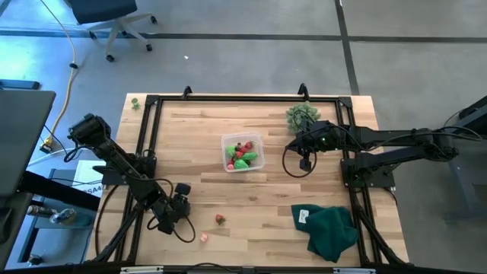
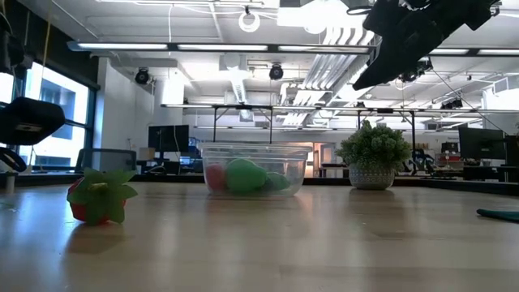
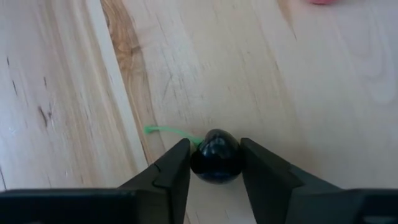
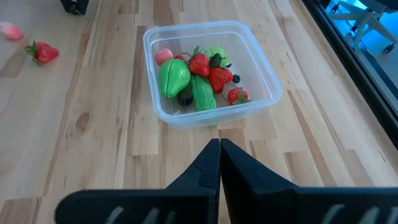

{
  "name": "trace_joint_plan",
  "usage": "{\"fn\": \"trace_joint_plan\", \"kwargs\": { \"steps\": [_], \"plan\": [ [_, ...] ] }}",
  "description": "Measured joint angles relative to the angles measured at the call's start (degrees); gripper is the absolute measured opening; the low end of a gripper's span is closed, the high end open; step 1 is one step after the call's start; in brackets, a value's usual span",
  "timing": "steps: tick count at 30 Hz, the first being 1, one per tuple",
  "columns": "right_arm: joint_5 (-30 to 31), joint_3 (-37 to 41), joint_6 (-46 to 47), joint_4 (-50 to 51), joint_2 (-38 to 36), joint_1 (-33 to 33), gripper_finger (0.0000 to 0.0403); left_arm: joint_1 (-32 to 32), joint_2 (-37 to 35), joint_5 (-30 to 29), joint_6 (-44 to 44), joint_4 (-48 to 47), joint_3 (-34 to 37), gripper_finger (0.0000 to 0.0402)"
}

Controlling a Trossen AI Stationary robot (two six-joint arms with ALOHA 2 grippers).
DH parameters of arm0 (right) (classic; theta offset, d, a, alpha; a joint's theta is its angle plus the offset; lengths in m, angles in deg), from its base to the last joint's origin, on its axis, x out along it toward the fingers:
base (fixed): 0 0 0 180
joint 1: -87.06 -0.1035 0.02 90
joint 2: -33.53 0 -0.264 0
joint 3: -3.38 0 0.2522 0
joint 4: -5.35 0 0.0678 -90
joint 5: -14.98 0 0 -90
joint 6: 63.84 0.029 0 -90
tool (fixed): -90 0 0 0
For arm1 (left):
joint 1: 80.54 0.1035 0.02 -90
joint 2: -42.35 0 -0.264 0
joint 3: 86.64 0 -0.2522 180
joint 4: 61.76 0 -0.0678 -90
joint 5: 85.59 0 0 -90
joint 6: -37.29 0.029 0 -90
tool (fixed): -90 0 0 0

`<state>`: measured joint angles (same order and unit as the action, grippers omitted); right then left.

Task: Pick and placing Produce into tupperware
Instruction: Put the black cherry into the transparent bin

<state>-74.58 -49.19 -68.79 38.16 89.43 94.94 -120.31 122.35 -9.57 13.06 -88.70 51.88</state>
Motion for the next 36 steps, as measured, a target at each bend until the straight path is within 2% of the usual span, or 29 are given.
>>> {"fn": "trace_joint_plan", "kwargs": {
  "steps": [6,14,19,24,28,32,36],
  "plan": [
    [0.0,0.0,0.0,0.0,0.0,0.0,0.0002,0.0,0.0,-0.3,0.5,-0.1,0.0,0.0113],
    [0.0,0.0,0.0,0.0,0.0,0.0,0.0002,0.0,0.0,-0.9,1.6,0.1,0.0,0.0130],
    [0.0,0.0,0.0,0.0,0.0,0.0,0.0002,0.1,0.1,-3.8,5.2,-0.4,-1.7,0.0115],
    [0.0,0.0,0.0,0.0,0.0,0.0,0.0002,0.5,0.1,-7.4,11.9,-0.8,-6.0,0.0109],
    [0.0,0.0,0.0,0.0,0.0,0.0,0.0002,3.6,-0.1,-8.8,18.1,-0.8,-10.2,0.0125],
    [0.0,0.0,0.0,0.0,0.0,0.0,0.0002,8.1,-0.2,-10.4,28.4,-0.8,-15.1,0.0131],
    [0.0,0.0,0.0,0.0,0.0,0.0,0.0002,13.7,-0.2,-12.6,40.4,-0.7,-20.3,0.0119]
  ]
}}
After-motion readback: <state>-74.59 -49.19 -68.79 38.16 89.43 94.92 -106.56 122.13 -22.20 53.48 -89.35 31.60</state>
